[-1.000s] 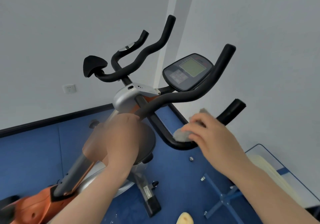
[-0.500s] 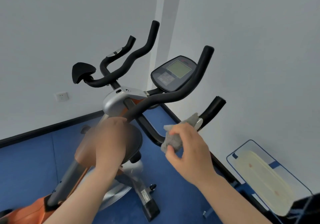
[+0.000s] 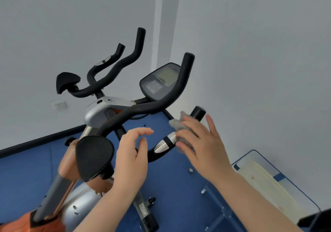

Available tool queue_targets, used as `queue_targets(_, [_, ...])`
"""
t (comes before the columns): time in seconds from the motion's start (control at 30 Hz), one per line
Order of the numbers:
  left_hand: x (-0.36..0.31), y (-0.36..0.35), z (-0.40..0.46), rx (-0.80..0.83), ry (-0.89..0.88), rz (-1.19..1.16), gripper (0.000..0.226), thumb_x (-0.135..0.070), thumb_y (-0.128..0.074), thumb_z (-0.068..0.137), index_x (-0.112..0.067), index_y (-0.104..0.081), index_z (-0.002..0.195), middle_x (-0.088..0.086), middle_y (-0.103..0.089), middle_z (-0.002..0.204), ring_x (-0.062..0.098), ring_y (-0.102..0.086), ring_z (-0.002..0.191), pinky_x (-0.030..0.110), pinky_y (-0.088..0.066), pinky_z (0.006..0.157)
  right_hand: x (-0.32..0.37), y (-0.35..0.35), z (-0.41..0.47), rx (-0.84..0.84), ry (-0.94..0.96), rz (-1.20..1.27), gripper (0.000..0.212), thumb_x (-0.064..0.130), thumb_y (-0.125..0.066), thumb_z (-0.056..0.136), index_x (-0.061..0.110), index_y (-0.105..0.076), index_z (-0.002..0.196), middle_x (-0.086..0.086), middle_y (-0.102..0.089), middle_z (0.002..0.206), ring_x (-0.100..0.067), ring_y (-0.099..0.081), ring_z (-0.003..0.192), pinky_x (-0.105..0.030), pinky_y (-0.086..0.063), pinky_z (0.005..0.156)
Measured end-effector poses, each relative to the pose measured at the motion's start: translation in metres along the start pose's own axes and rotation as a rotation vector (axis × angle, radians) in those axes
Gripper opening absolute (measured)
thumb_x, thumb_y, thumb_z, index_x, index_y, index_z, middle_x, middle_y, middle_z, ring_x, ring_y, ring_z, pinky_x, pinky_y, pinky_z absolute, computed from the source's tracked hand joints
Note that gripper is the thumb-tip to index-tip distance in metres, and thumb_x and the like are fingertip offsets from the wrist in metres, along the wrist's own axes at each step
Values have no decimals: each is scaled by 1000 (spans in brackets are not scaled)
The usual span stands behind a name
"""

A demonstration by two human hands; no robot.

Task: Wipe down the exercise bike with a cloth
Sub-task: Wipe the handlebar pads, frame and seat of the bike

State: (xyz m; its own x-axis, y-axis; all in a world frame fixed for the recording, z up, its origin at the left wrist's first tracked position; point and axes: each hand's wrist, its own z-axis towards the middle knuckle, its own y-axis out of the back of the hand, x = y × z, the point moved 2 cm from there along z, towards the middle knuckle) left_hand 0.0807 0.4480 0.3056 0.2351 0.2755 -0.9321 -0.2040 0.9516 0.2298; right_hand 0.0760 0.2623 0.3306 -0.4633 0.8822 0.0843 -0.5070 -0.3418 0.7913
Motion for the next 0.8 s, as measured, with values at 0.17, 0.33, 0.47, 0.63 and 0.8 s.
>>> queue_targets(0.17, [6, -32, 1, 81, 80, 52, 25, -16, -50, 100, -38, -62, 98, -12, -67, 91, 4, -60, 76, 25, -46, 68, -9, -12, -4, -20, 122, -24, 27, 11, -67, 89, 13, -69, 115, -4, -62, 127, -25, -52, 128, -48, -38, 109])
queue_targets(0.33, [10, -38, -1, 52, 67, 138, 30, -17, -50, 100, -42, -63, 88, 8, -63, 68, 16, -49, 58, 29, -38, 60, -47, 18, 18, -199, 192, 47, 23, 9, -64, 91, 10, -71, 113, -7, -65, 117, -25, -56, 119, -38, -43, 105])
queue_targets(0.47, [11, -41, -4, 20, 58, 207, 31, -20, -48, 99, -46, -61, 89, -9, -61, 66, 20, -54, 75, 33, -39, 68, -45, 13, 13, -362, -271, 477, 30, 19, -58, 96, 21, -63, 125, 7, -55, 124, -9, -51, 120, -17, -40, 102])
queue_targets(0.63, [11, -42, -8, -1, 33, 247, 27, -28, -43, 99, -47, -61, 94, -23, -62, 76, 19, -54, 84, 38, -44, 79, 2, -19, -16, -454, -607, 846, 59, 28, -59, 89, 38, -37, 143, 4, -49, 127, -8, -51, 119, -25, -50, 93])
queue_targets(0.8, [11, -40, -7, 9, 37, 270, 26, -33, -40, 98, -47, -61, 97, -30, -61, 85, 19, -53, 92, 37, -43, 83, -24, -8, -4, -673, -579, 866, 57, 24, -82, 75, 43, -50, 118, 18, -60, 120, -8, -60, 111, -25, -52, 91])
